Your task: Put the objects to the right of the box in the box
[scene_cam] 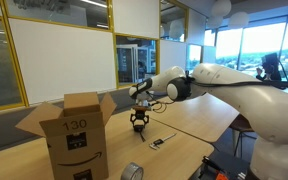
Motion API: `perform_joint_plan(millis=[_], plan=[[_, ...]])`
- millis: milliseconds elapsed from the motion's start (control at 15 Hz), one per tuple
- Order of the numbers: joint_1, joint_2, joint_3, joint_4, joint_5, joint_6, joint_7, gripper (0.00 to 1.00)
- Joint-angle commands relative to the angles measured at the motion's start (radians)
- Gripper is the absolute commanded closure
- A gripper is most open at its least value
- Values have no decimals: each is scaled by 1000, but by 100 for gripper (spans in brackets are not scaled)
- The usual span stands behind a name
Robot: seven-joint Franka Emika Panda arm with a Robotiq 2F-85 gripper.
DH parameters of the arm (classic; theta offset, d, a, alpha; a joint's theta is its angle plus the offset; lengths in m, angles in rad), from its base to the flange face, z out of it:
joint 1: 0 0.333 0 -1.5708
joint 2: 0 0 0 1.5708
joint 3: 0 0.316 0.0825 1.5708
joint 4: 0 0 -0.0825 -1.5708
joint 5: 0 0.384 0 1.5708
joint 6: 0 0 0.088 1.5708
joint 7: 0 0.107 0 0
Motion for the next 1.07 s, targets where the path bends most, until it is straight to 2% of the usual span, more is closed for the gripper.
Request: perform_joint_plan(millis=[0,67,267,400,1000], plan=[[-13,61,12,120,-9,-52,23,42],[-15,67,13,132,-9,-59,24,47],[-19,86,16,163,-10,-77,26,47],[-16,67,7,144,4,-75,23,47],[4,-170,-18,6,0,65,18,47]])
